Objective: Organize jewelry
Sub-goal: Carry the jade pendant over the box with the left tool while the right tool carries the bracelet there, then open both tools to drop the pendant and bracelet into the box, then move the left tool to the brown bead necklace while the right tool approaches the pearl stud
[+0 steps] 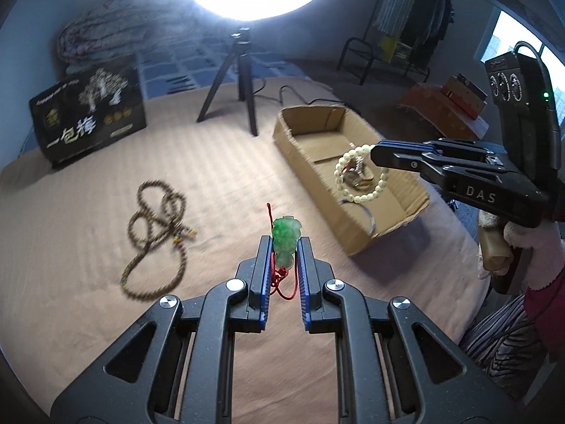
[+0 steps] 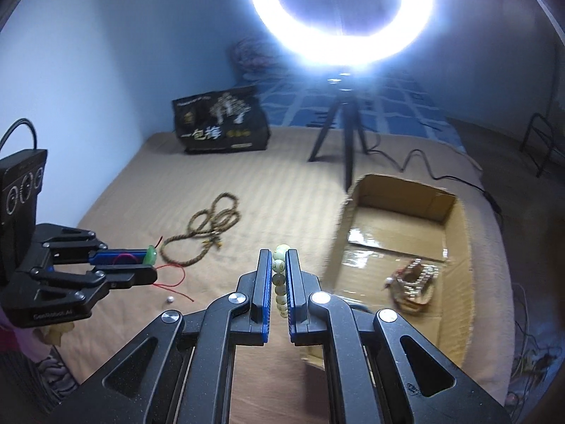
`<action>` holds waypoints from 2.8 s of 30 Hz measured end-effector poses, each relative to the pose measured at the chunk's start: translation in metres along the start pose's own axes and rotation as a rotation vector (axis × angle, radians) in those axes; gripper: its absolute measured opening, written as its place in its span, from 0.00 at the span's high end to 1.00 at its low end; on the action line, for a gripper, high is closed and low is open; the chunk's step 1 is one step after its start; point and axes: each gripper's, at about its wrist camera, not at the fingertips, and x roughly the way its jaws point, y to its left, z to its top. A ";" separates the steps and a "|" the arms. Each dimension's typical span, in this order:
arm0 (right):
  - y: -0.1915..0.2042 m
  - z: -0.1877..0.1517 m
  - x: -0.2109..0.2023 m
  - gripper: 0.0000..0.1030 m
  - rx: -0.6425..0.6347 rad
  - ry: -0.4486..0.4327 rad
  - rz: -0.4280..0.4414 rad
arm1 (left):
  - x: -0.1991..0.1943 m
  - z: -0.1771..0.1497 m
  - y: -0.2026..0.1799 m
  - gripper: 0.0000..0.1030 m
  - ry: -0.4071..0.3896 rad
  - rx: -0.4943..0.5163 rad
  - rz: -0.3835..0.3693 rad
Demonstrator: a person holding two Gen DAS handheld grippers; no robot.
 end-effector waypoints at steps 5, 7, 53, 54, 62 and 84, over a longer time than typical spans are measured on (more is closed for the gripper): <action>-0.024 -0.002 -0.009 0.94 0.034 -0.004 -0.040 | 0.012 0.014 -0.019 0.88 -0.009 0.018 -0.029; -0.033 -0.002 -0.010 0.94 0.046 -0.004 -0.054 | 0.016 0.019 -0.026 0.88 -0.010 0.021 -0.037; -0.105 -0.023 0.020 0.94 0.182 0.149 -0.147 | 0.147 0.090 -0.079 0.88 0.076 0.016 0.009; -0.106 -0.023 0.020 0.94 0.185 0.156 -0.157 | 0.147 0.090 -0.079 0.86 0.077 0.018 0.014; -0.108 -0.023 0.020 0.66 0.201 0.152 -0.182 | 0.143 0.089 -0.076 0.55 0.058 0.013 0.033; -0.091 -0.011 0.020 0.36 0.198 0.124 -0.202 | 0.112 0.075 -0.041 0.55 0.053 -0.010 0.082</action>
